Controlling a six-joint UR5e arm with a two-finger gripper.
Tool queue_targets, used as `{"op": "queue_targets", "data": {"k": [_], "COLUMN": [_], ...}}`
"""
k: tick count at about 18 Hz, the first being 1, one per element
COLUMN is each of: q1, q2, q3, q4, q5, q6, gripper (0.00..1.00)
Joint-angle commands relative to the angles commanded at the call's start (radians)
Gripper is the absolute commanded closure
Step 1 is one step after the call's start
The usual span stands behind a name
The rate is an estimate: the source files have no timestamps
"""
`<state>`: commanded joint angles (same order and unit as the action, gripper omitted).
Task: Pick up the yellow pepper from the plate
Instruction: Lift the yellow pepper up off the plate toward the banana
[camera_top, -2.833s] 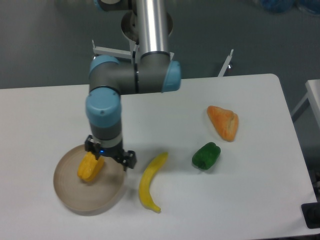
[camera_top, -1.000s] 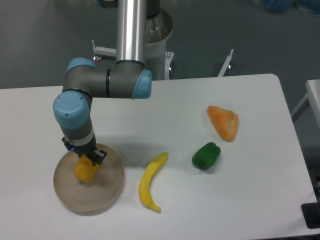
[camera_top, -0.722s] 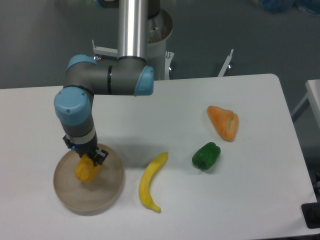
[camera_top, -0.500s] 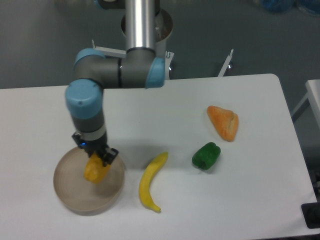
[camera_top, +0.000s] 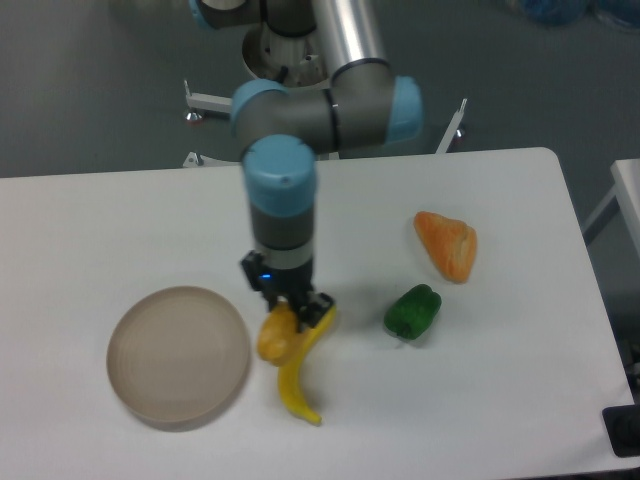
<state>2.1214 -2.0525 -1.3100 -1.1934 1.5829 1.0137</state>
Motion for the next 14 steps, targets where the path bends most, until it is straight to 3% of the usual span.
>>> {"op": "queue_targets", "data": {"k": [14], "q1": [0.029], "q2": [-0.029], "q3": [0.025], "q4": [0.009], "q5": [0.022], "q6": [0.068], "gripper": [0.64]}}
